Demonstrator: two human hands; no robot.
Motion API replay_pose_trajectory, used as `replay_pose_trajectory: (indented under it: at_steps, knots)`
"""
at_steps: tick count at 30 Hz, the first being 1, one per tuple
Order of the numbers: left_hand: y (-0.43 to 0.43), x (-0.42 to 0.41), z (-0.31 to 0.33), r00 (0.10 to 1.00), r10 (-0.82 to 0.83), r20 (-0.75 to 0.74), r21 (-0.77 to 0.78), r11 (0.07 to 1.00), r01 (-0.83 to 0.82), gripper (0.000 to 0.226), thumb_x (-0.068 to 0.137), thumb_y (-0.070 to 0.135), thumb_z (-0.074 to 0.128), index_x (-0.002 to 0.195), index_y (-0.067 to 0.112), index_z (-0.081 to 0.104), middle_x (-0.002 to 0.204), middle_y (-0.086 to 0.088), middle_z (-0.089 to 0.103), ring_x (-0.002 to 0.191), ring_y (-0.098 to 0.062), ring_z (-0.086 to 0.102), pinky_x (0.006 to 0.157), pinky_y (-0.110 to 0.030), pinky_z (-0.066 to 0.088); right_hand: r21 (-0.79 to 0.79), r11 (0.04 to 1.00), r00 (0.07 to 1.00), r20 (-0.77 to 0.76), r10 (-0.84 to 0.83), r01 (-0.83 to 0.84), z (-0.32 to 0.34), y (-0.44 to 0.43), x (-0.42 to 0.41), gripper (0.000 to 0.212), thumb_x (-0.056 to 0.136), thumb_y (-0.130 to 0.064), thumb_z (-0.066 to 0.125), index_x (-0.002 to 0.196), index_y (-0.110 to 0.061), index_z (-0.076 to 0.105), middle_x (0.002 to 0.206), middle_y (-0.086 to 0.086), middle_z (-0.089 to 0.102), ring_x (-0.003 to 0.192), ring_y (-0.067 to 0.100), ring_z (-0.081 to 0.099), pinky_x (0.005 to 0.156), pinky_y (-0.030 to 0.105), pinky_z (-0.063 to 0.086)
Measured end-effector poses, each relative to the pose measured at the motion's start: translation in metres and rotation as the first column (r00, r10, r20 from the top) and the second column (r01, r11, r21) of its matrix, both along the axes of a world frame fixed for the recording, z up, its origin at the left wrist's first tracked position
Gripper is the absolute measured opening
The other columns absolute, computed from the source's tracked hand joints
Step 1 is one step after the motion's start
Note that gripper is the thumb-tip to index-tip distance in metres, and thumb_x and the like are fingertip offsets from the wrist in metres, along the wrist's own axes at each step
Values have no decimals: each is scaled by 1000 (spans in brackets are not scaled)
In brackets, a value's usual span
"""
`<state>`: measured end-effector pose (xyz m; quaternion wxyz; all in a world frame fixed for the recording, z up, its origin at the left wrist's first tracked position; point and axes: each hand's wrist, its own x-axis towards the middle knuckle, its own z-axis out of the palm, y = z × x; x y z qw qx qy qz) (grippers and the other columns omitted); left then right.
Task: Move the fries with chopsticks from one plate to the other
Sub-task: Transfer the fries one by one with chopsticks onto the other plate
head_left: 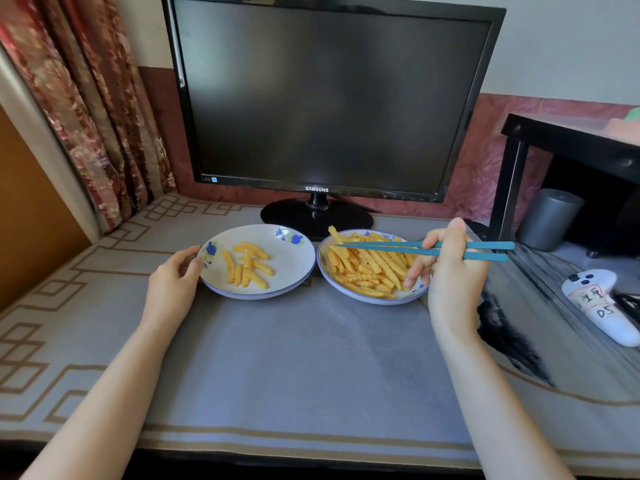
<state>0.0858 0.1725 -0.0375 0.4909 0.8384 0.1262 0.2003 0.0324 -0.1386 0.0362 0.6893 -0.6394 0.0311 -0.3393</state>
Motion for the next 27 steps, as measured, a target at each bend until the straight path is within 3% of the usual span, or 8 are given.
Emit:
replay_pose_trajectory:
  at_steps: [5, 8, 17, 27]
  knots:
    - [-1, -1, 1, 1000, 1, 6, 4, 1000, -1, 32, 96, 23, 46, 125, 18, 59, 117, -4, 65, 105, -22, 60, 85, -27, 38, 67, 997, 999, -1, 40, -40, 4, 8, -1, 44, 105, -29, 34, 67, -11, 48, 35, 4, 44, 31, 20, 44, 40, 24, 27]
    - [-1, -1, 1, 1000, 4, 2, 9, 1000, -4, 33, 96, 23, 45, 126, 18, 58, 118, -4, 64, 106, -22, 60, 86, -27, 38, 100, 990, 994, -31, 105, -101, 6, 24, 1, 44, 104, -30, 34, 67, -11, 50, 35, 6, 44, 32, 22, 43, 39, 22, 28]
    - [-1, -2, 2, 1000, 4, 13, -1, 1000, -4, 31, 96, 21, 46, 123, 18, 59, 116, -4, 65, 103, -20, 60, 85, -26, 38, 15, 938, 933, -93, 347, -347, -4, 96, 15, 47, 104, -32, 35, 64, -13, 51, 39, 12, 48, 33, 22, 45, 38, 17, 31]
    - [-3, -3, 4, 1000, 11, 9, 9, 1000, -11, 32, 96, 21, 46, 124, 16, 59, 117, -5, 64, 107, -22, 59, 86, -25, 36, -25, 904, 897, -145, 418, -426, -12, 120, 19, 45, 104, -33, 38, 68, -11, 55, 41, 8, 49, 37, 22, 48, 40, 15, 34]
